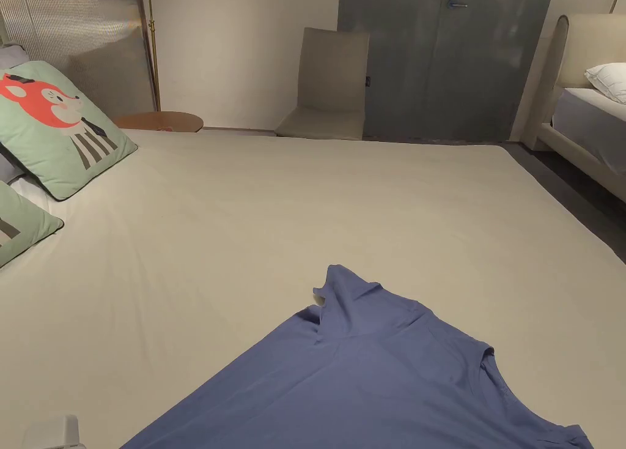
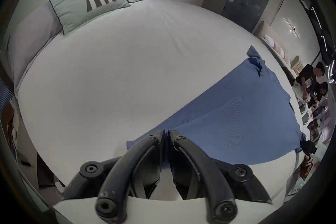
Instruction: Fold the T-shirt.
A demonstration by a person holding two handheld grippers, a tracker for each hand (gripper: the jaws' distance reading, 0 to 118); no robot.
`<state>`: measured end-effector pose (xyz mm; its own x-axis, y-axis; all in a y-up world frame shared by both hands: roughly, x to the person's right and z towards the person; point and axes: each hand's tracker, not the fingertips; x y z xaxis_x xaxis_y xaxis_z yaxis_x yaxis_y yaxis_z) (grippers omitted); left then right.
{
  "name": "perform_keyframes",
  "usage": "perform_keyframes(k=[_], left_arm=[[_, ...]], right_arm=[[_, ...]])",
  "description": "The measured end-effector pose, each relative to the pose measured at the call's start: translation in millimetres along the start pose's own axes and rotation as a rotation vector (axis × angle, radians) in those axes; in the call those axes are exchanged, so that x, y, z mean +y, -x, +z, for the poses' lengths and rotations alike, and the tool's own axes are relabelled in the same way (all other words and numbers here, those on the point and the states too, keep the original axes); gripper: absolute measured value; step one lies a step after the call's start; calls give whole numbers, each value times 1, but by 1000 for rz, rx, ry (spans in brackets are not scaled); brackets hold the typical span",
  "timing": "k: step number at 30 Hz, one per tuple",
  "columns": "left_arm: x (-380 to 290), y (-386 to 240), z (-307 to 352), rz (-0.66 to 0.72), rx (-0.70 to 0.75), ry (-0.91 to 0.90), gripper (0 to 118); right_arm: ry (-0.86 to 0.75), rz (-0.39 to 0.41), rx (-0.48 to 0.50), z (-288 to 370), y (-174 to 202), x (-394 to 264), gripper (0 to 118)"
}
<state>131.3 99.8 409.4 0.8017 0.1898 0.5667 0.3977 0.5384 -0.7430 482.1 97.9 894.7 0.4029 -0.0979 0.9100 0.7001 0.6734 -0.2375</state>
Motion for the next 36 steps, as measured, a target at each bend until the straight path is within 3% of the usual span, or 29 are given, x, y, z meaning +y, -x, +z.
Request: perform_keyframes(k=[5,6,7,8,9,10,11,19,20,21,22,23,24,25,30,36], left_arm=[[-3,-1,5,-13,-9,-26,3],[-3,-1,9,-18,-24,-54,5],[-3,-1,15,-24,-38,-99,14],[-2,-2,25,-32,-33,-143,42],[0,-2,34,-43,-38,-182,71],[3,-4,46,-59,-44,-235,95],[6,-7,60,-77,-48,-303,111],[36,-38,162,-123,-56,-724,104],[35,-41,170,-125,-47,-746,88],[33,-43,176,-136,-37,-776,65],[30,-45,181,-145,-25,-808,34],[26,-47,185,-153,-12,-812,0],[24,-47,186,-149,-5,-809,0],[19,-46,187,-146,-11,-812,0],[3,-31,179,-150,-31,-746,0],[-10,3,115,-72,-8,-453,0]], right_arm=[[-13,3,1,3,0,-1,8],[-32,16,-1,6,0,-1,17],[-66,39,-16,12,1,1,38],[-95,60,-43,19,2,5,74],[-140,66,-46,27,2,9,93],[-216,71,-31,39,5,14,100],[-297,84,-17,53,9,22,98],[-713,138,42,122,73,85,98],[-745,133,44,126,81,89,91],[-769,131,58,129,88,91,79],[-781,130,86,130,93,92,59],[-783,123,105,131,98,93,25],[-783,119,113,132,101,93,5],[-781,117,113,131,106,92,1],[-745,144,173,124,117,86,0],[-686,160,189,110,121,73,0]])
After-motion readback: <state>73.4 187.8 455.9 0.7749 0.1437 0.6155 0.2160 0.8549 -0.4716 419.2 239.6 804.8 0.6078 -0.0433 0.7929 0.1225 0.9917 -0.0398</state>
